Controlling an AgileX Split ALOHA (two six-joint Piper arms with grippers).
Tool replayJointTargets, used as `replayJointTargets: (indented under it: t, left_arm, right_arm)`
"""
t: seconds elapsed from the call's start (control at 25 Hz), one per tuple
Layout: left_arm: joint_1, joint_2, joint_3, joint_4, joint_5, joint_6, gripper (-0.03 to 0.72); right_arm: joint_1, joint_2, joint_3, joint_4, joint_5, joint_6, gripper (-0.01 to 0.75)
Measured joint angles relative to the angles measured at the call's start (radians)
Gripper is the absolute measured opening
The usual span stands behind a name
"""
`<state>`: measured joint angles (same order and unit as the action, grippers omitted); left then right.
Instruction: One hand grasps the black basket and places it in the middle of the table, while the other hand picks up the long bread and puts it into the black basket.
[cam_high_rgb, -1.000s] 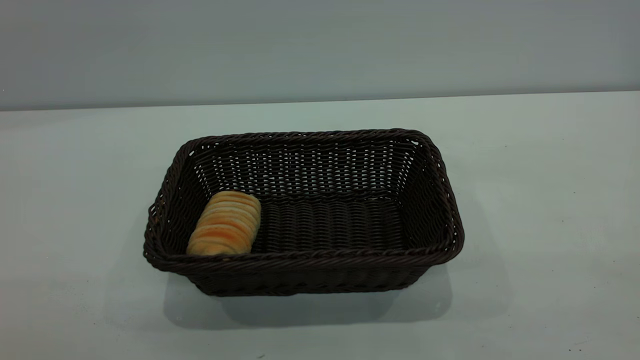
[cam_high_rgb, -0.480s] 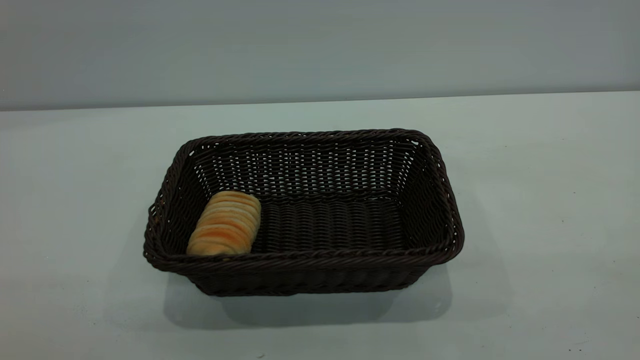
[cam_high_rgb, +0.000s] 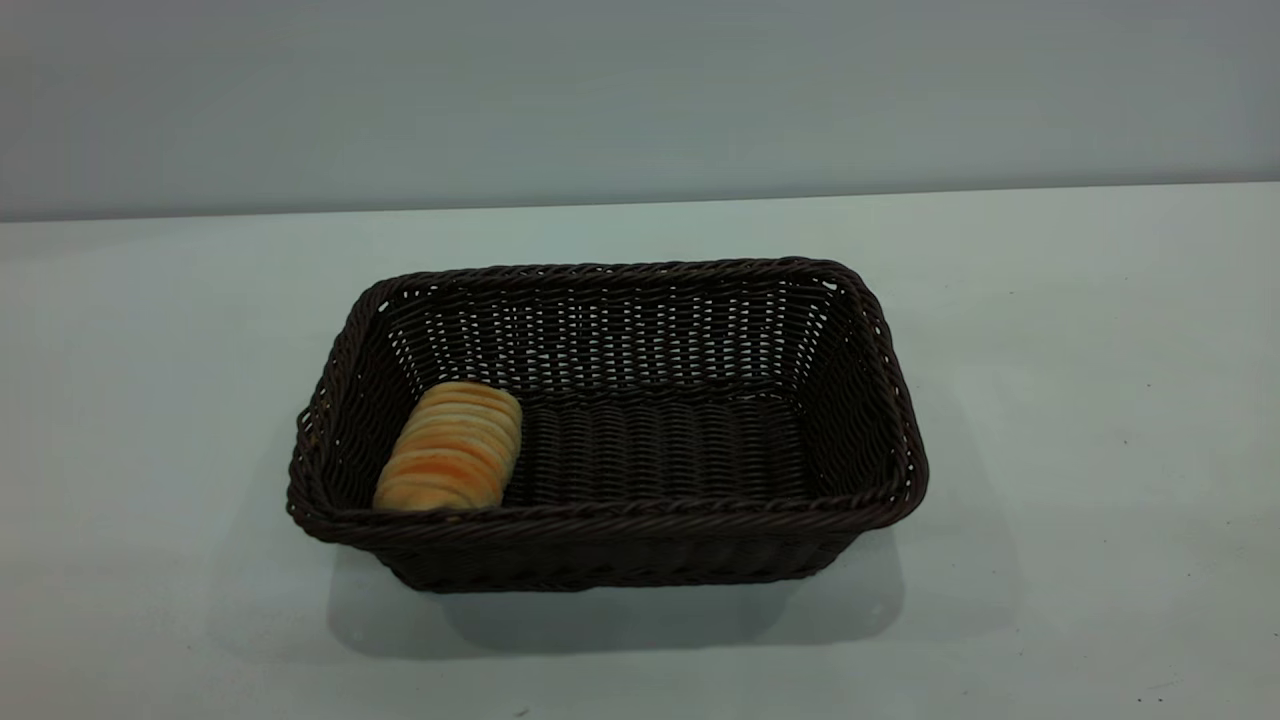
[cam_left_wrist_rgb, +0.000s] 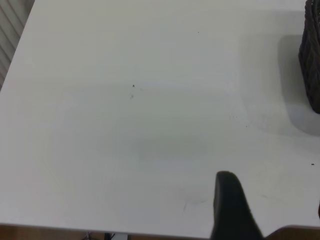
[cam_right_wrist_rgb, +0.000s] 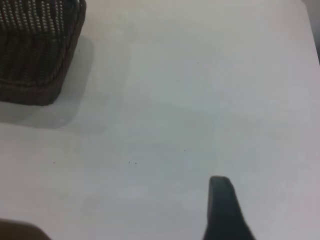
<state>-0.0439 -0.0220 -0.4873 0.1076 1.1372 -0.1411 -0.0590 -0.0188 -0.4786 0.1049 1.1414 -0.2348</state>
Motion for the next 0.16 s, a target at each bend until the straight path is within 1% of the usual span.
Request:
replayJointTargets:
  t: [0.16]
  left_arm:
    - [0.000,0.000,0.000,0.000,0.000,0.000,0.447]
  right_arm:
    - [0.000,0.000,0.000,0.000,0.000,0.000,0.474]
